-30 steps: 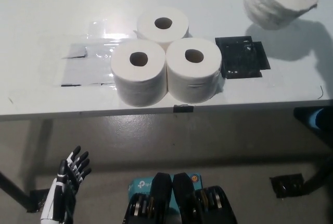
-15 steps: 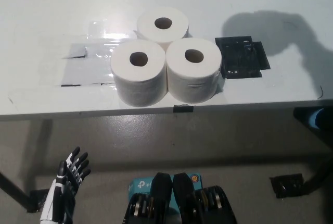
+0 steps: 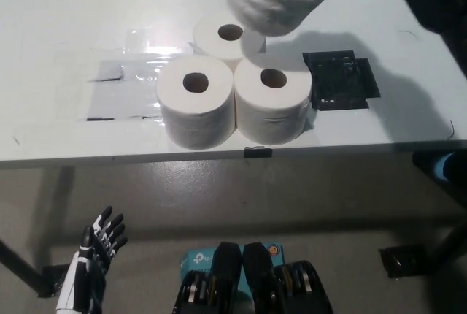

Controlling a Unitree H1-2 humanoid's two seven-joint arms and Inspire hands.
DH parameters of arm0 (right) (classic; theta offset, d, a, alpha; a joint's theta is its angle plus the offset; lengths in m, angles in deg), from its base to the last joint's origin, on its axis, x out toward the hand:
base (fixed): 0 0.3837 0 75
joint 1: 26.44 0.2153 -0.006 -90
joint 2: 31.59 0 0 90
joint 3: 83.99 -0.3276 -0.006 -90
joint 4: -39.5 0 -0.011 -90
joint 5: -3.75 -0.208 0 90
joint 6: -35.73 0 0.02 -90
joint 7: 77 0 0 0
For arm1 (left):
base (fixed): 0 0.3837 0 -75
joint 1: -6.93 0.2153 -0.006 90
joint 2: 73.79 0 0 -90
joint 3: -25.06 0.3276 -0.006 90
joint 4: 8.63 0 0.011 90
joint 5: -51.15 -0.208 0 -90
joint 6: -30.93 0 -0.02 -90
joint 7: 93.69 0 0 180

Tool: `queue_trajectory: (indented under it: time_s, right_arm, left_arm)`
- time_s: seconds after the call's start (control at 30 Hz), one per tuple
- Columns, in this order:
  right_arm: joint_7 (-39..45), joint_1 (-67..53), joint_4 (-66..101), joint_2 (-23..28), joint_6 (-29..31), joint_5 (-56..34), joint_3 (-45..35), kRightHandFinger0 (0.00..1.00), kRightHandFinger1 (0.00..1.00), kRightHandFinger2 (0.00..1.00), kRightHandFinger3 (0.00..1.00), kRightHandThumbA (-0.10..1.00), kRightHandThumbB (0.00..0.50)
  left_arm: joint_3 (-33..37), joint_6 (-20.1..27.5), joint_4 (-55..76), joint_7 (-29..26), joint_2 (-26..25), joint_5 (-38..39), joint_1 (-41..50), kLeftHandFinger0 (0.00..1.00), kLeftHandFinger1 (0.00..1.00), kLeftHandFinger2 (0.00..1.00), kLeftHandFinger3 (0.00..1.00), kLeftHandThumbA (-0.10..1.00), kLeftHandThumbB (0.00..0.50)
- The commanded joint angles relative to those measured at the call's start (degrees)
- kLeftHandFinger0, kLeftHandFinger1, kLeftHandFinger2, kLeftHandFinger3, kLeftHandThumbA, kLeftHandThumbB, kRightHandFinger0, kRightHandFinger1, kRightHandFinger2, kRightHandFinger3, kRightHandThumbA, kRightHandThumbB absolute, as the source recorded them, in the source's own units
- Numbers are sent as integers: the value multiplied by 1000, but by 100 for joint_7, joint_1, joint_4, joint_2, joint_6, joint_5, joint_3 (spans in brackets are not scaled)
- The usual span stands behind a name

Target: A few rolls of toilet paper are kept infront of the robot and the robot uses its right hand to lift one of the rolls and and places it on top of the other rolls to stack it.

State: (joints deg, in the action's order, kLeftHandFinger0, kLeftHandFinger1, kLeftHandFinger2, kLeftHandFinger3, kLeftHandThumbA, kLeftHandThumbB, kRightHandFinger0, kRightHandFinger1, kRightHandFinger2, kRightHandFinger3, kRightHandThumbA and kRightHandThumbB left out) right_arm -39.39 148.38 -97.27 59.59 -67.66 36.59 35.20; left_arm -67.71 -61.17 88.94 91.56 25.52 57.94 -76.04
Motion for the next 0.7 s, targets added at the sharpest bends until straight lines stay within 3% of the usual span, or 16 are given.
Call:
queue_trajectory:
  time_s: [0.0,0.03,0.1,0.37,0.43,0.5,0.57,0.67]
  right_arm:
    - [20,345,-33,-134,141,68,95,144,515,757,599,243,8]
    - [1,351,-145,-220,122,81,141,156,529,760,632,236,10]
    - [-48,348,-295,-317,148,69,166,141,516,743,1000,218,8]
    - [-108,330,-552,-539,172,104,284,100,453,631,1000,223,10]
    - [-157,308,-586,-573,205,129,322,34,402,580,1000,231,18]
    - [-150,320,-640,-656,36,139,326,27,402,587,1000,239,21]
    - [-183,315,-719,-690,51,153,327,75,456,683,1000,207,23]
    - [-309,316,-806,-723,77,242,372,100,481,694,1000,208,40]
  left_arm:
    - [45,191,93,84,-24,12,9,1000,1000,1000,1000,1000,17]
    - [43,170,117,83,-16,31,10,1000,1000,1000,1000,1000,9]
    - [52,176,124,70,-16,2,-4,1000,1000,1000,1000,1000,15]
    - [85,53,256,64,-47,-49,-14,1000,1000,1000,1000,1000,31]
    - [92,54,245,68,-46,-45,-23,1000,1000,1000,1000,1000,43]
    - [86,93,222,80,-51,-21,-21,1000,1000,1000,1000,1000,44]
    - [93,88,243,67,-55,-51,-24,1000,1000,1000,1000,1000,33]
    - [90,67,274,72,-55,-25,-31,1000,1000,1000,1000,1000,29]
